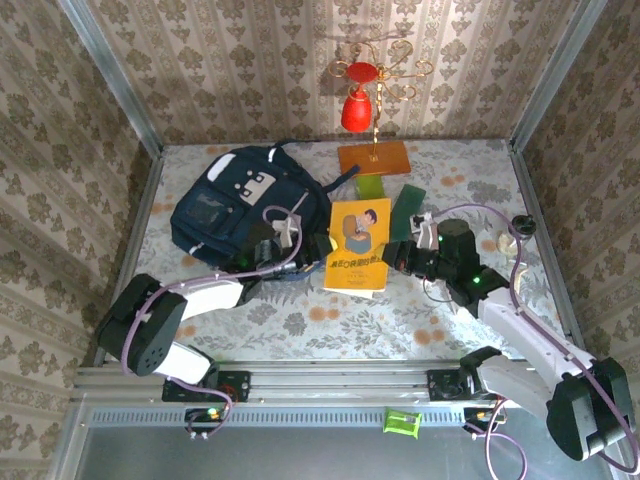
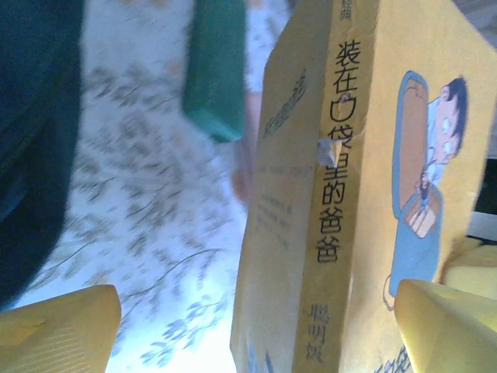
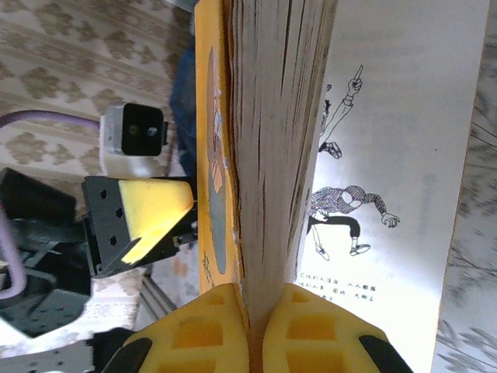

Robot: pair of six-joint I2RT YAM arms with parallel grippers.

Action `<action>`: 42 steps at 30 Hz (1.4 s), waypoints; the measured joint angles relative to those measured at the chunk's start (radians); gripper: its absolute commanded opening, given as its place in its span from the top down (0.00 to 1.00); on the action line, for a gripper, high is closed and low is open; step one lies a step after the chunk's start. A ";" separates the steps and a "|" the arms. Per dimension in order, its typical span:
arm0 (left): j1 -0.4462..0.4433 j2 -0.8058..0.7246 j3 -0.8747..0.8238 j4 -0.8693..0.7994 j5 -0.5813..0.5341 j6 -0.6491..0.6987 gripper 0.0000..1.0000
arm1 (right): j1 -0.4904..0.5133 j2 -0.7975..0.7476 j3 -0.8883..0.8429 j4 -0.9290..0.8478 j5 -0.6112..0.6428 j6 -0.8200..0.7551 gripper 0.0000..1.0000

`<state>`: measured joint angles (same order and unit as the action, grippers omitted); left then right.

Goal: Pack books, pencil case, and school supplies into a backpack

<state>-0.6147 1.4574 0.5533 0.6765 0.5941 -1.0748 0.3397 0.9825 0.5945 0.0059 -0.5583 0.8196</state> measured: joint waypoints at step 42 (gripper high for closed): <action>0.080 -0.093 0.153 0.186 0.256 -0.091 1.00 | 0.034 0.240 0.136 0.262 -0.220 -0.080 0.02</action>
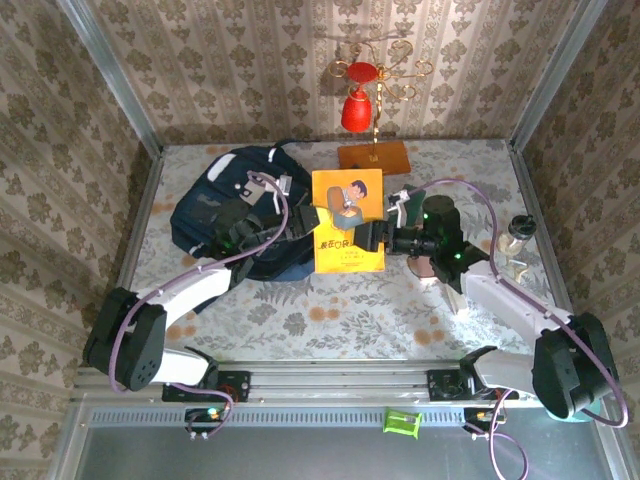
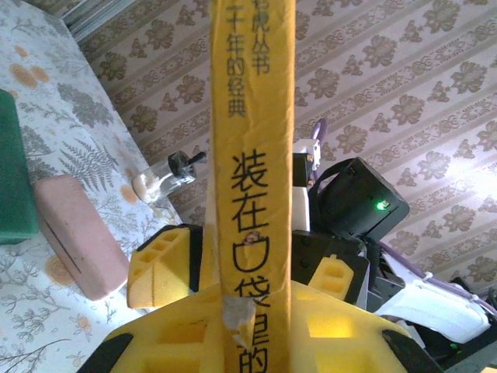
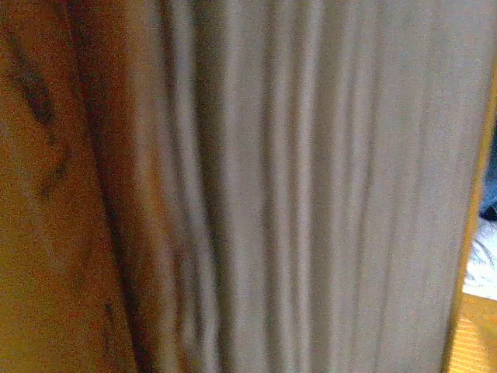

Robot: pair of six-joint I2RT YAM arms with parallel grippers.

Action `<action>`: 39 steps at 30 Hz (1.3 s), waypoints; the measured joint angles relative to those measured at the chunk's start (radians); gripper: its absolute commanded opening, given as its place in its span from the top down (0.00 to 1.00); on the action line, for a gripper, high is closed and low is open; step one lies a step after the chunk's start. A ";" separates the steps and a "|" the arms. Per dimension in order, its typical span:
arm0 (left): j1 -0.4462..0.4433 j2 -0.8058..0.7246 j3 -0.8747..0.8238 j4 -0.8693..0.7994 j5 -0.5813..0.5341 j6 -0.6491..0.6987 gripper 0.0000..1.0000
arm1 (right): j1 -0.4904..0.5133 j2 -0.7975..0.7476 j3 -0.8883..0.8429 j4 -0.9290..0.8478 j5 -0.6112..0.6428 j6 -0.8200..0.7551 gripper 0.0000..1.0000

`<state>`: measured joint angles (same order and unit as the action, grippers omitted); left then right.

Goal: Pack books, pencil case, and school supplies into a backpack

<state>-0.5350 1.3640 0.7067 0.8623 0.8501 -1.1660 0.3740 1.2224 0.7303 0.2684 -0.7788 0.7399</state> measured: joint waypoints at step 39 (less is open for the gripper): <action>-0.174 0.484 0.563 -1.148 -0.983 1.075 0.41 | -0.248 0.023 -0.105 -0.070 0.121 0.115 1.00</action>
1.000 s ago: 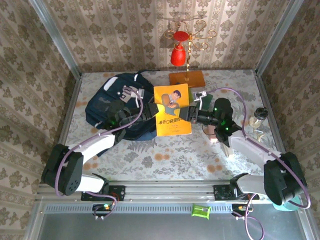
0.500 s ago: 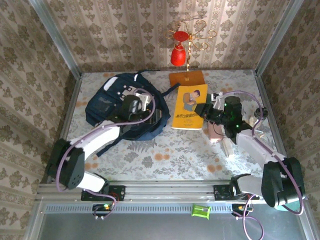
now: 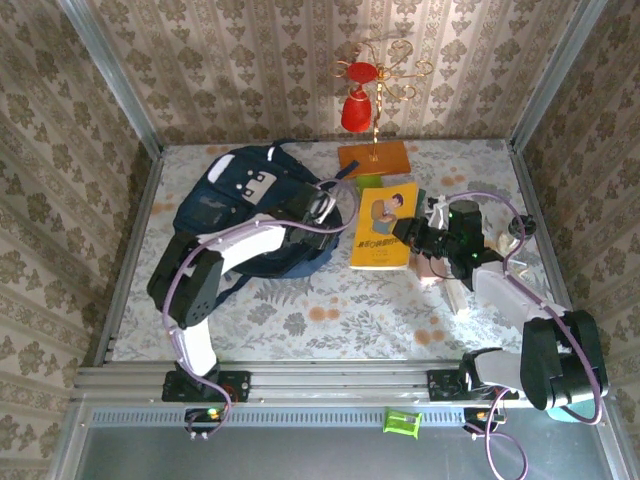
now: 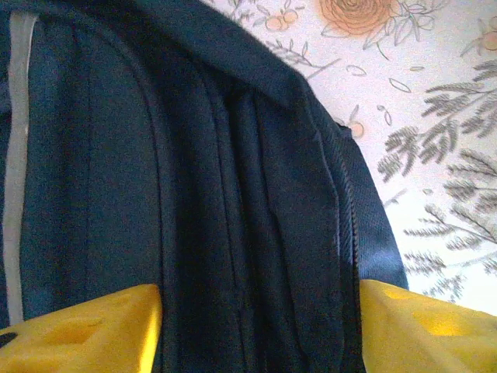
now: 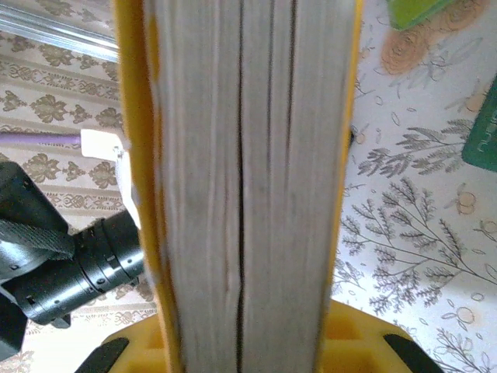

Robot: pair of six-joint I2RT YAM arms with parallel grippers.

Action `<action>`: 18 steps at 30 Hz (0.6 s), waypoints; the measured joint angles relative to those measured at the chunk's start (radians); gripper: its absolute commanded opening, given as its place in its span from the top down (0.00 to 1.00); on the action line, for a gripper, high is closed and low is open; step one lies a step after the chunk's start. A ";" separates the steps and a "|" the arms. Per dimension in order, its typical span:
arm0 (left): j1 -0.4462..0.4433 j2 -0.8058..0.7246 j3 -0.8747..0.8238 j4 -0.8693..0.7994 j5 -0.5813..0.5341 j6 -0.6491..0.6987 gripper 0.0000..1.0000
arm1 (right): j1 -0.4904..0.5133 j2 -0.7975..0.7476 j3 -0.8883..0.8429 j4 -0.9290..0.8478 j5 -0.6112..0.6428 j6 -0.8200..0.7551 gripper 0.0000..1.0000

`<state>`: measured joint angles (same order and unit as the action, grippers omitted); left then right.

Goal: Pack books, pencil case, and school supplies into a backpack

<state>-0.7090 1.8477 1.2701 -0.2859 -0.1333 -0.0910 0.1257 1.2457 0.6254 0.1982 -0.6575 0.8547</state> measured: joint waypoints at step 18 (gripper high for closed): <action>-0.002 0.002 0.031 -0.023 -0.002 -0.005 1.00 | -0.009 0.000 -0.026 -0.006 -0.002 -0.029 1.00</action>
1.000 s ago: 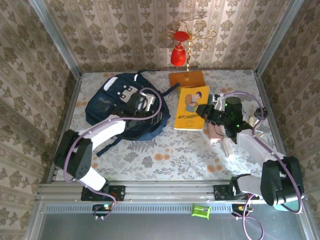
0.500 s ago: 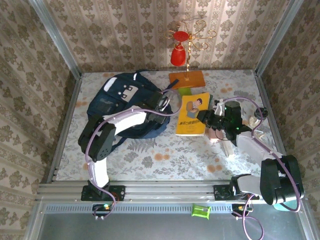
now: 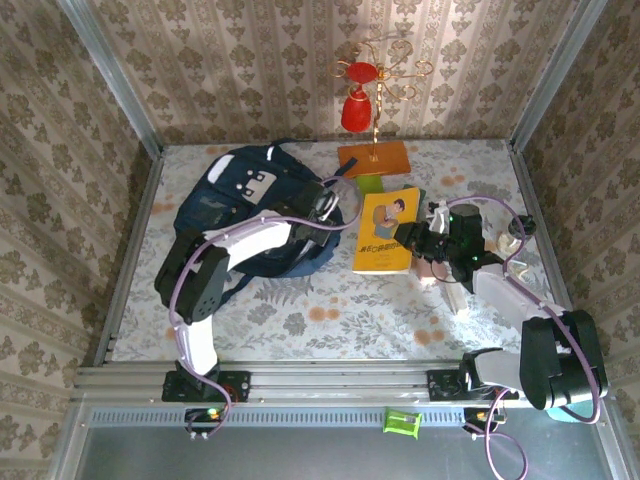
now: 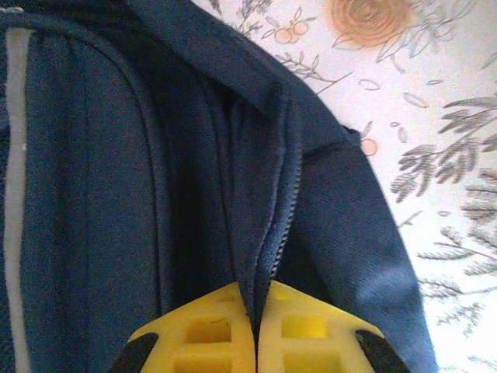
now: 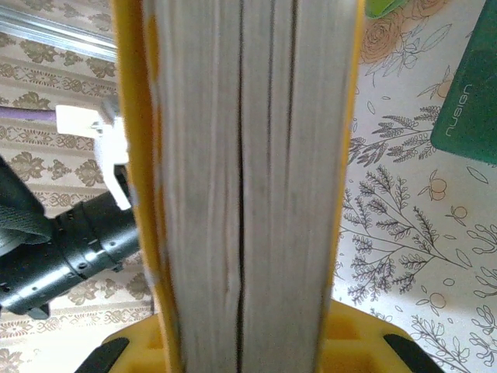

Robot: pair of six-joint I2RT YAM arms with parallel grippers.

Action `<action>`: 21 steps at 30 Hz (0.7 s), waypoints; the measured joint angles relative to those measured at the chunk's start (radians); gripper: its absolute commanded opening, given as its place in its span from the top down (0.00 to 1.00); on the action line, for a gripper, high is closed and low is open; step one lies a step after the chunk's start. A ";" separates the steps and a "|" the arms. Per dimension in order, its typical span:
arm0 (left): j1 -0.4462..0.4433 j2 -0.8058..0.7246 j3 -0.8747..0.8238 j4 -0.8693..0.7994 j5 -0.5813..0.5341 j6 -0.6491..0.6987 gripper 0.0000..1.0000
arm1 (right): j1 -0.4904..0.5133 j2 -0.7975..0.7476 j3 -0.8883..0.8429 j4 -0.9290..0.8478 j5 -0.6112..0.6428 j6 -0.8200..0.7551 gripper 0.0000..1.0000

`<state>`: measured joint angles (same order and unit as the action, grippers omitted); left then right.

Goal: Pack books, pencil case, and school supplies into a backpack

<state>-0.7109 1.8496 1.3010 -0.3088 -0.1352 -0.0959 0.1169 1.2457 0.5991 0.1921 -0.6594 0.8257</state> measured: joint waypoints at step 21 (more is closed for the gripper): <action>0.238 -0.689 -0.269 0.074 0.328 -0.045 1.00 | 0.460 0.468 0.383 0.098 0.035 0.182 1.00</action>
<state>-0.4725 1.1610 1.0325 -0.2348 0.1925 -0.1406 0.5766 1.7138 0.9817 0.2901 -0.6243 1.0077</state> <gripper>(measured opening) 0.066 0.182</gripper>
